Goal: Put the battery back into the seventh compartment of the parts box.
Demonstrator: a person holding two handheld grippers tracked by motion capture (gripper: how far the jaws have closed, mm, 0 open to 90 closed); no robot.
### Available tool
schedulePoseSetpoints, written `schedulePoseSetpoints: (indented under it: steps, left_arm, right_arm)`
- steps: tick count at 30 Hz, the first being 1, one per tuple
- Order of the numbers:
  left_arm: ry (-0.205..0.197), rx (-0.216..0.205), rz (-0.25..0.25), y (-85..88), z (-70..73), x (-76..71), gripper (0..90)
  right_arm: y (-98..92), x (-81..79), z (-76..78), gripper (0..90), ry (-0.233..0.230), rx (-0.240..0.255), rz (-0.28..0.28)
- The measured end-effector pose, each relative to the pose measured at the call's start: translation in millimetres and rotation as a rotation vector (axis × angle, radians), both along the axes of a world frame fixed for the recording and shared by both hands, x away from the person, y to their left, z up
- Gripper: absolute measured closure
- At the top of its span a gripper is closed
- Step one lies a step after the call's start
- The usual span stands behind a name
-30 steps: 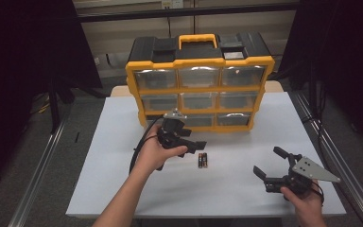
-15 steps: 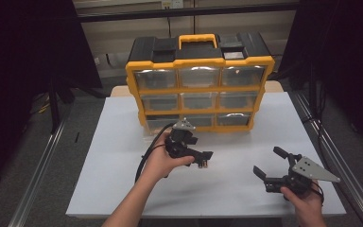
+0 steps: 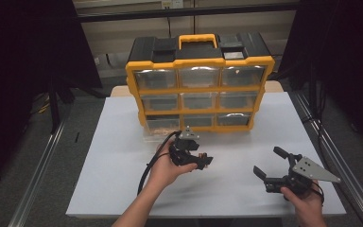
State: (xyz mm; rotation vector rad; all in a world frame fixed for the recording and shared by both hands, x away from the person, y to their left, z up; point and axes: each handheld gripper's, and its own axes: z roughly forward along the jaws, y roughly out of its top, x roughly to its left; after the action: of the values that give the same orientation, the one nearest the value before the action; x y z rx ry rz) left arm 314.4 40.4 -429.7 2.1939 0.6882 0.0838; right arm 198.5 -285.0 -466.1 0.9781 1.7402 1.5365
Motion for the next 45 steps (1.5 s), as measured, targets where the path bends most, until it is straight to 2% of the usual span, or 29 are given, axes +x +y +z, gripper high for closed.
schedulePoseSetpoints:
  steps: [4,5,6,9,10,11,14,15,17,20,21,26,27,28,29,30,31,32,37,38,40,45]
  left_arm:
    - [-0.015,0.04,0.042,1.6,-8.4,-0.5,38.3]
    - [-0.013,0.03,0.044,1.8,-11.5,-0.3,39.3]
    - [-0.017,0.064,0.037,3.6,-13.1,0.7,41.0]
    - [-0.006,0.066,0.066,4.7,-22.3,1.3,46.1]
    - [-0.015,0.071,0.078,5.0,-24.3,1.8,47.8]
    - [-0.011,0.094,0.082,6.5,-25.2,2.9,49.3]
    - [-0.012,0.064,0.103,5.6,-30.9,4.4,52.7]
    - [-0.005,0.096,0.108,5.1,-30.0,4.0,53.5]
    - [0.001,0.095,0.099,3.5,-31.8,5.0,53.9]
    - [0.001,0.101,0.112,1.4,-33.4,5.1,55.2]
    - [0.011,0.091,0.11,1.0,-34.0,5.6,55.7]
    - [0.033,0.13,0.114,0.1,-37.2,5.8,59.1]
    - [0.019,0.124,0.124,-1.2,-39.7,5.3,60.1]
    - [0.033,0.126,0.115,-1.1,-39.9,5.5,62.2]
    - [0.036,0.135,0.138,-1.2,-41.4,4.2,63.2]
    - [0.043,0.126,0.138,-0.8,-42.4,4.2,65.3]
    - [0.056,0.142,0.129,0.5,-41.5,4.3,70.5]
    - [0.039,0.156,0.151,0.6,-41.9,3.3,73.7]
    - [0.039,0.146,0.168,0.0,-42.1,3.0,77.3]
    - [0.056,0.132,0.186,-0.4,-42.0,2.5,77.4]
    - [0.078,0.13,0.175,1.5,-40.0,3.3,77.4]
    - [0.08,0.08,0.2,6.4,-31.2,2.0,77.5]
  right_arm:
    - [-0.2,-0.2,0.1,0.9,0.0,-0.001,-0.001]
    - [-0.2,-0.3,0.2,0.9,0.0,0.001,-0.002]
    - [-0.2,-0.4,0.3,0.9,-0.001,0.0,-0.001]
    - [-0.1,-0.3,0.2,0.9,0.0,0.0,-0.001]
    - [-0.2,-0.2,0.2,0.9,0.0,0.0,-0.001]
    - [-0.1,-0.2,0.1,0.9,0.0,-0.001,-0.002]
    - [0.1,-0.6,0.5,1.0,0.001,0.001,-0.003]
    - [0.1,-0.7,0.5,1.0,0.001,0.001,-0.002]
    - [-0.1,-0.3,0.2,1.0,0.0,0.0,-0.002]
    - [-0.3,-0.3,0.3,1.0,0.0,0.0,-0.002]
    - [-0.3,-0.4,0.3,1.0,0.0,0.001,-0.001]
    - [-0.2,-0.6,0.4,1.0,-0.001,0.002,0.0]
    - [-0.2,-0.6,0.5,1.1,0.0,0.002,0.0]
    - [-0.4,-0.5,0.4,1.0,-0.002,0.001,0.0]
    - [-0.4,-0.3,0.3,1.1,-0.003,0.002,0.001]
    - [-0.4,-0.3,0.3,1.1,-0.003,0.003,0.002]
    - [-0.4,-0.3,0.4,1.1,-0.003,0.002,0.002]
    - [-0.3,-0.6,0.5,1.1,0.0,0.003,0.001]
    - [-0.1,-0.5,0.5,1.1,-0.001,0.001,0.002]
    - [0.0,-0.6,0.6,1.1,0.0,0.003,0.002]
    - [0.0,-0.6,0.7,1.1,-0.003,0.003,0.0]
    - [-0.4,-0.1,0.3,1.1,-0.004,0.003,0.003]
